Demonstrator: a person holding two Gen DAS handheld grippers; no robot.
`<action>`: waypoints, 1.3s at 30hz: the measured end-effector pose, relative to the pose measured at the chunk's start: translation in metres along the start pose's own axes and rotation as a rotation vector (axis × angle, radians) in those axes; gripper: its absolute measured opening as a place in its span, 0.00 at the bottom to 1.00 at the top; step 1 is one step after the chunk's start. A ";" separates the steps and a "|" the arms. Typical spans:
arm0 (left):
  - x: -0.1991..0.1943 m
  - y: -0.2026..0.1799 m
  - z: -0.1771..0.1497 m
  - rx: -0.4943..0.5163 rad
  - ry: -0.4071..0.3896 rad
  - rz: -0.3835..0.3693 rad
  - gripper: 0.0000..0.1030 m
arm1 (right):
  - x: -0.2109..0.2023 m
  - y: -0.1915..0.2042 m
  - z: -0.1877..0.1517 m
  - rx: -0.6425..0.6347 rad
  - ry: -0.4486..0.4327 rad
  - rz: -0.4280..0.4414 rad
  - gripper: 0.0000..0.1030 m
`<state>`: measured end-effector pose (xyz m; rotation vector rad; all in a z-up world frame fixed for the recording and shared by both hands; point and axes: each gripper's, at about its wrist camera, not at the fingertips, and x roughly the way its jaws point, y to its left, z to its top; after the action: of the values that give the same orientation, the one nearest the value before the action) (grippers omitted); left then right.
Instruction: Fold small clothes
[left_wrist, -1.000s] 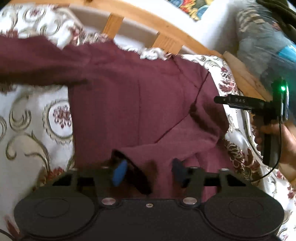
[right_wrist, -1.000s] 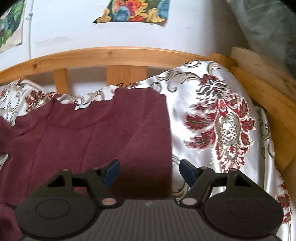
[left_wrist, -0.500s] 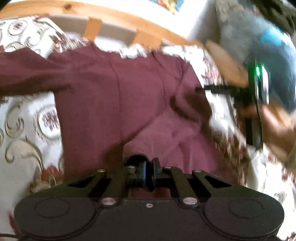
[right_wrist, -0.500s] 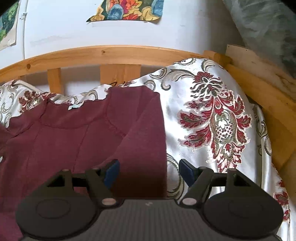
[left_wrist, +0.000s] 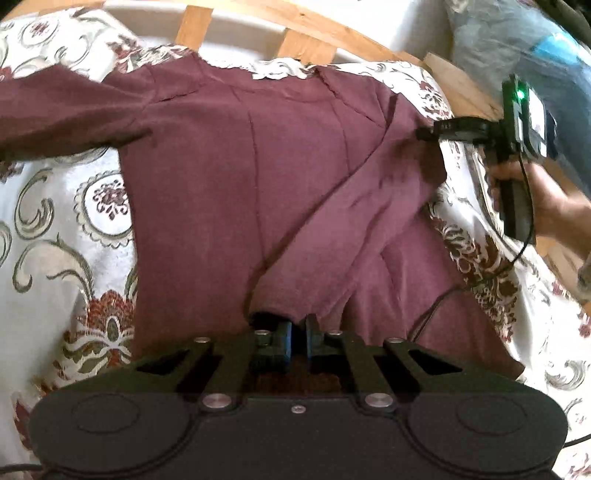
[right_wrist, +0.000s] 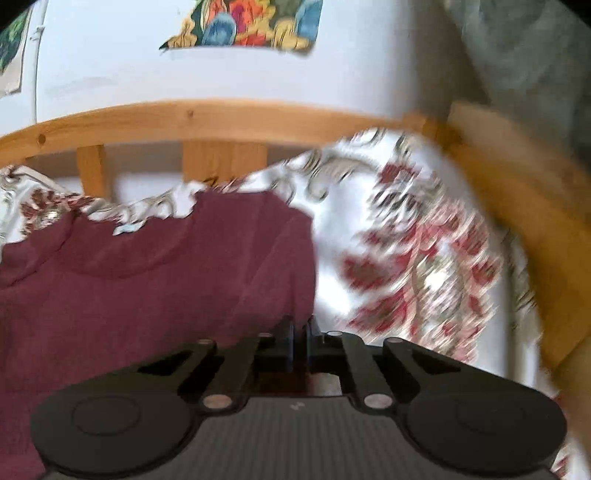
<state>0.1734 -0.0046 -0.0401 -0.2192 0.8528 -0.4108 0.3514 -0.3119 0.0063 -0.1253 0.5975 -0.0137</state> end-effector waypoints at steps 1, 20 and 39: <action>0.003 -0.004 -0.001 0.030 -0.006 0.006 0.06 | 0.001 -0.002 0.000 0.009 0.003 -0.011 0.07; 0.005 0.008 0.010 -0.049 -0.056 0.158 0.80 | -0.071 0.057 -0.075 -0.213 0.009 0.052 0.93; -0.002 0.004 0.003 -0.007 -0.062 0.211 0.87 | -0.083 0.121 -0.111 -0.251 -0.022 0.051 0.99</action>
<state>0.1757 0.0000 -0.0380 -0.1457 0.8070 -0.2025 0.2181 -0.2006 -0.0529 -0.3534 0.5784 0.1119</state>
